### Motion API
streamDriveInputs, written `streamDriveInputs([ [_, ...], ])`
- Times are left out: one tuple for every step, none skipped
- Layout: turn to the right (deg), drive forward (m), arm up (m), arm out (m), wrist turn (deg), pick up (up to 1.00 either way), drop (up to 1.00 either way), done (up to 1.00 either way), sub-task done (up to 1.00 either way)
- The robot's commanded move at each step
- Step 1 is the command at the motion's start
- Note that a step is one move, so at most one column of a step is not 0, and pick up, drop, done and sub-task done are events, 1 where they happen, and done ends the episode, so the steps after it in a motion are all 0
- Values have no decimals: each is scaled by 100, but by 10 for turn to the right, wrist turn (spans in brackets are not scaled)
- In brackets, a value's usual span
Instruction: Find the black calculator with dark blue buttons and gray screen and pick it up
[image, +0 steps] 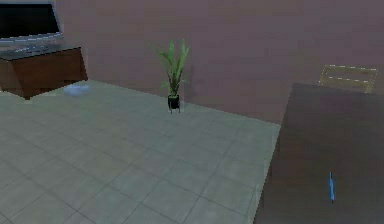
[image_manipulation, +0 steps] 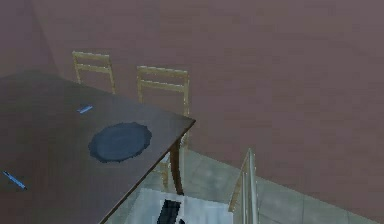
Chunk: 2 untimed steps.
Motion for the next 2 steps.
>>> streamDriveInputs([
  [0,0,0,0,0,100,0,0,0],
  [0,0,10,0,0,0,0,0,0],
])
